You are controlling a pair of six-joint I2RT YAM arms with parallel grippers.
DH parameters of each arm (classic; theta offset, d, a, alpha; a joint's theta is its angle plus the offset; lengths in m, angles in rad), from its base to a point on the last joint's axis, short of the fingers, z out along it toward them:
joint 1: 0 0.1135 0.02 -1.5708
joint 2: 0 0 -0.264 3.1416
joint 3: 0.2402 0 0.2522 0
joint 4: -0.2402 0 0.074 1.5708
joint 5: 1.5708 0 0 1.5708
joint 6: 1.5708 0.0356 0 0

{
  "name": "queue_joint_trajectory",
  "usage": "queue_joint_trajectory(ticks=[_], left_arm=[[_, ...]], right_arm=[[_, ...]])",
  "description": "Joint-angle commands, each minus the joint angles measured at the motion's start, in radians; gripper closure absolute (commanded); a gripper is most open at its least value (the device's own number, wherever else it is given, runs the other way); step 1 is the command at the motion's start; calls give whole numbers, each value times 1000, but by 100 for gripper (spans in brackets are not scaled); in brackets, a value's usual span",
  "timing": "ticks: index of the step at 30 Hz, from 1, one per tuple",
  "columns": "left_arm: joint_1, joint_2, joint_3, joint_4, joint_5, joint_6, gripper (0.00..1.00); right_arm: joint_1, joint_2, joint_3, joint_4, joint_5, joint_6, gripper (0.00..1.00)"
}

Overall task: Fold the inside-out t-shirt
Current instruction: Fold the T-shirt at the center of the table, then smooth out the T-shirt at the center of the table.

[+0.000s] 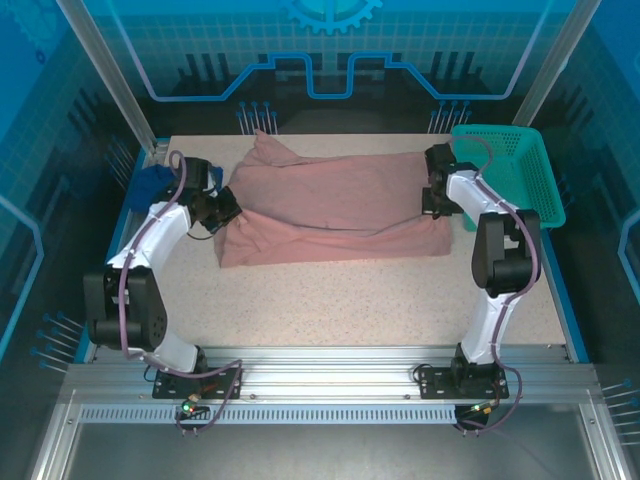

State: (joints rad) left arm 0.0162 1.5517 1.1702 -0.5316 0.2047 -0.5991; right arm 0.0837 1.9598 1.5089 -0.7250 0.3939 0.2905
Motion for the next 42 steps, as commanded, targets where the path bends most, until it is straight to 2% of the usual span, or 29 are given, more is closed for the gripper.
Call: queue_joint_trajectory(ticks=[1,9,19,23,25,27,33,35,38,42], left_arm=[[13,29,38,18,-20,15,100],[14,110,80,46,-43,10,100],[23,300,227,80,-54,8,100],[27,357,272,74,-58,11,97],[31,368,276,80,-63,8,91],[35,370,280,84,-72,7,74],[42,286,228,97,-103,13,56],[41,233,163,113,-85,3,51],[18,143,10,180,1,-37,47],[-46,92,-84,177,7,-30,44]], right_arm=[[19,37,50,-16,31,-16,99],[26,122,137,-28,59,-41,98],[28,220,223,-49,127,-65,96],[29,246,254,-54,131,-72,90],[28,252,276,-62,135,-76,84],[30,244,286,-73,134,-83,78],[61,100,187,-33,40,-126,67],[85,35,124,-12,-3,-139,65],[138,-68,11,21,-81,-128,62],[183,-116,-57,36,-158,-87,60]])
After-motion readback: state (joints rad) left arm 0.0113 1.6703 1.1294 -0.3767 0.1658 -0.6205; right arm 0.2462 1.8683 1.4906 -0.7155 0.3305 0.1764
